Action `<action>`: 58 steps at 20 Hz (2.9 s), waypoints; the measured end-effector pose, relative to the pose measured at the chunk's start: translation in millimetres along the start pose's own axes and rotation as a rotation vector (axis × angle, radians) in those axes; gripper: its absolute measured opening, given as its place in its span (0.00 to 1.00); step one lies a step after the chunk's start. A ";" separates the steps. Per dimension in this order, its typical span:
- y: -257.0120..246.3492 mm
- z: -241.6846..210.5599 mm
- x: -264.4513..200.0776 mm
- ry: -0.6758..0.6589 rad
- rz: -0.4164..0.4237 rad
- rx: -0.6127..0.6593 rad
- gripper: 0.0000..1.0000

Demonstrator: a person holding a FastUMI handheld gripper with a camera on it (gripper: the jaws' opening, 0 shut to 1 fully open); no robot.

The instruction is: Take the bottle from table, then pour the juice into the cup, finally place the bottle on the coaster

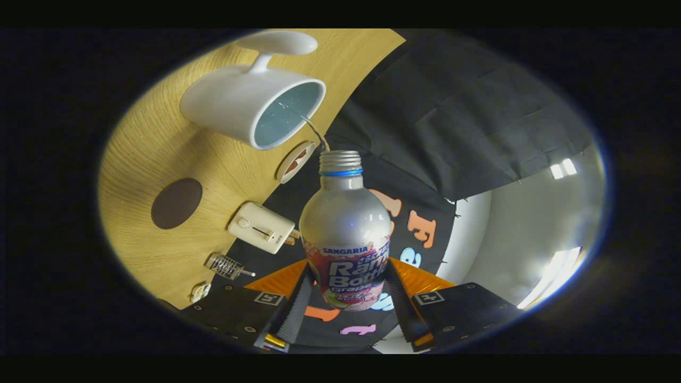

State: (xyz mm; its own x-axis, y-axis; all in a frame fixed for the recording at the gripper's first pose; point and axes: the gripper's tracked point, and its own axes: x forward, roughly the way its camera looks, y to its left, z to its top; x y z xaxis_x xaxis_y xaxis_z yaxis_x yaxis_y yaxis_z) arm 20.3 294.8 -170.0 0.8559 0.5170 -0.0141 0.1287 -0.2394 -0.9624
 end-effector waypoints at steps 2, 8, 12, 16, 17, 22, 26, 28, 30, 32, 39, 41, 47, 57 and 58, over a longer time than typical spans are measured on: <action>1.6 0.6 0.3 -0.001 0.004 -0.002 0.73; 9.4 11.6 0.0 -0.023 0.025 0.003 0.73; 18.8 15.8 -5.4 -0.025 0.065 0.051 0.73; 39.4 23.6 -12.3 -0.015 0.130 0.182 0.74; 44.4 22.6 -12.2 -0.009 0.152 0.224 0.74; 83.6 20.3 -19.0 0.069 0.304 0.612 0.74; 71.8 3.1 -8.0 0.133 0.303 0.879 0.74; 72.7 -2.6 -3.8 0.151 0.310 1.015 0.74; 70.9 -4.9 1.7 0.161 0.315 1.146 0.74; 64.4 -5.8 4.7 0.162 0.310 1.257 0.74; 74.5 -8.4 19.2 0.210 0.342 1.598 0.74; 81.2 -6.3 17.8 0.228 0.365 1.691 0.74; 109.5 0.0 17.9 0.273 0.447 1.961 0.74; 142.4 5.5 15.9 0.337 0.507 2.095 0.75; 146.5 5.1 15.8 0.353 0.511 2.099 0.75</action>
State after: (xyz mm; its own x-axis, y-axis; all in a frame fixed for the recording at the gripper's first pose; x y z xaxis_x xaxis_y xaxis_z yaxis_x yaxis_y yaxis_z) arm 50.1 272.1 -312.7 0.6919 0.5297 -0.4905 -0.4443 0.8480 0.2889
